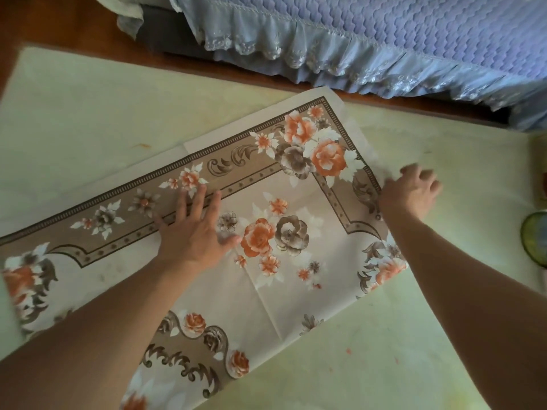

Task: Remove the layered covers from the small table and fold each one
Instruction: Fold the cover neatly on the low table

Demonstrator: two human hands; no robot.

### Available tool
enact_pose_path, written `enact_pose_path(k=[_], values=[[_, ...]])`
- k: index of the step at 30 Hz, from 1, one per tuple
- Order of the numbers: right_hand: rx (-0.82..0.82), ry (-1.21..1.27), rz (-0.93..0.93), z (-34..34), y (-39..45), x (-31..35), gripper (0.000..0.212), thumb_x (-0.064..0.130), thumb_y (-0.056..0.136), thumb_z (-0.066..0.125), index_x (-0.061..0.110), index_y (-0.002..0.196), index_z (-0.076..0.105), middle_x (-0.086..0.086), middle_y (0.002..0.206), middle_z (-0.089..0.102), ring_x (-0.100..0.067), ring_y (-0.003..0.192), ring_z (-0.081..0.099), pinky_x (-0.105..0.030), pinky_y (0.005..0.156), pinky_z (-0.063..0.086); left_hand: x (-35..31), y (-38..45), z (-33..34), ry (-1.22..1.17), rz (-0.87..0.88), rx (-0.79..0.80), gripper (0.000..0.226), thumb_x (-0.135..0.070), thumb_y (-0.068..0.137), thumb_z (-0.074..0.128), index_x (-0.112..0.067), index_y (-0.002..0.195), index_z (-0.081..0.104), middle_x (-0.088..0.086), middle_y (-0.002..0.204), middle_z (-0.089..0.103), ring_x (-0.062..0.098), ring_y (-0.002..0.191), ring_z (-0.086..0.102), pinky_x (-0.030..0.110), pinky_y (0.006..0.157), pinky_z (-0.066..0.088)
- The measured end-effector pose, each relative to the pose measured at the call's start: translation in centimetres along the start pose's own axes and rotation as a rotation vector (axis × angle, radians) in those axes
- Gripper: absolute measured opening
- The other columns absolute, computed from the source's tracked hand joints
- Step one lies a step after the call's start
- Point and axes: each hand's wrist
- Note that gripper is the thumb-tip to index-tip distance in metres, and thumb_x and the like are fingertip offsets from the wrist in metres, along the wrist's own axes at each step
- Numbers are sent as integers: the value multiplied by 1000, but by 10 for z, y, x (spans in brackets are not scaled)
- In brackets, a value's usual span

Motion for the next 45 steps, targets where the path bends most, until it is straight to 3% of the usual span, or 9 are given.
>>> enact_pose_path(k=[2, 6, 13, 21, 26, 30, 35, 39, 45], values=[[-97, -55, -382, 9, -58, 15, 38, 15, 96, 51, 10, 133, 50, -14, 141, 44, -33, 131, 37, -45, 111, 35, 1, 0, 1, -20, -5, 1, 103, -91, 81, 21, -36, 157, -20, -7, 164, -33, 31, 153, -23, 77, 113, 9], [374, 1, -945, 44, -239, 35, 53, 18, 102, 38, 12, 154, 29, -13, 165, 16, -29, 155, 3, -52, 124, 13, 3, 2, 7, -43, 8, -14, 100, -91, 82, 21, -37, 157, -17, -7, 165, -30, 31, 153, -24, 78, 111, 8], [414, -197, -917, 90, -295, 23, 61, 38, 108, 19, 13, 160, 1, -7, 168, -7, -22, 153, -17, -44, 126, 2, 25, -96, 70, -217, 60, -418, 58, -46, 104, 39, -23, 158, 33, 15, 166, 22, 38, 154, 16, 58, 122, 20], [291, -222, -907, 97, -304, 22, 62, 40, 107, 25, 17, 161, 7, -3, 169, 0, -17, 154, -11, -40, 126, -1, 99, -232, 189, -196, -135, -331, 69, -54, 100, 45, -24, 160, 28, 20, 167, 18, 41, 154, 15, 59, 123, 17], [199, -298, -877, 95, -316, 29, 61, 41, 106, 19, 18, 161, 6, -6, 169, 0, -22, 155, -9, -46, 126, 1, 128, -279, 206, -1019, -843, -400, 76, -58, 96, 57, -12, 152, 33, 21, 150, 41, 39, 132, 46, 51, 106, 45], [155, -179, -847, 86, -376, 44, 53, 35, 104, 40, 14, 153, 29, -15, 163, 19, -34, 151, 11, -50, 124, 10, 166, -303, 190, -1897, -949, 109, 38, -48, 95, 65, -12, 105, 66, 7, 90, 69, 20, 76, 61, 35, 66, 49], [209, -12, -907, 89, -446, 58, 50, 30, 98, 52, 8, 142, 45, -20, 149, 40, -42, 135, 35, -55, 112, 32, 201, -305, 163, -1106, -407, -184, 40, -43, 100, 58, -10, 78, 63, 2, 66, 62, 18, 60, 54, 31, 54, 36], [256, -7, -847, 102, -469, 77, 49, 30, 101, 49, 11, 146, 41, -17, 155, 35, -37, 143, 26, -50, 120, 23, 270, -274, 146, -1159, -575, -320, 31, -39, 104, 51, -10, 94, 59, 6, 82, 65, 18, 70, 63, 33, 56, 44], [208, -39, -763, 117, -509, 102, 54, 23, 96, 42, 12, 148, 36, -16, 158, 28, -37, 148, 16, -54, 122, 19, 269, -276, 154, -295, -273, -662, 37, -22, 97, 56, -11, 132, 52, 15, 133, 51, 31, 124, 47, 45, 99, 46]])
Point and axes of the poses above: each hand's wrist, its own y-axis towards the middle knuckle, its own z-axis out of the palm, x = y × z
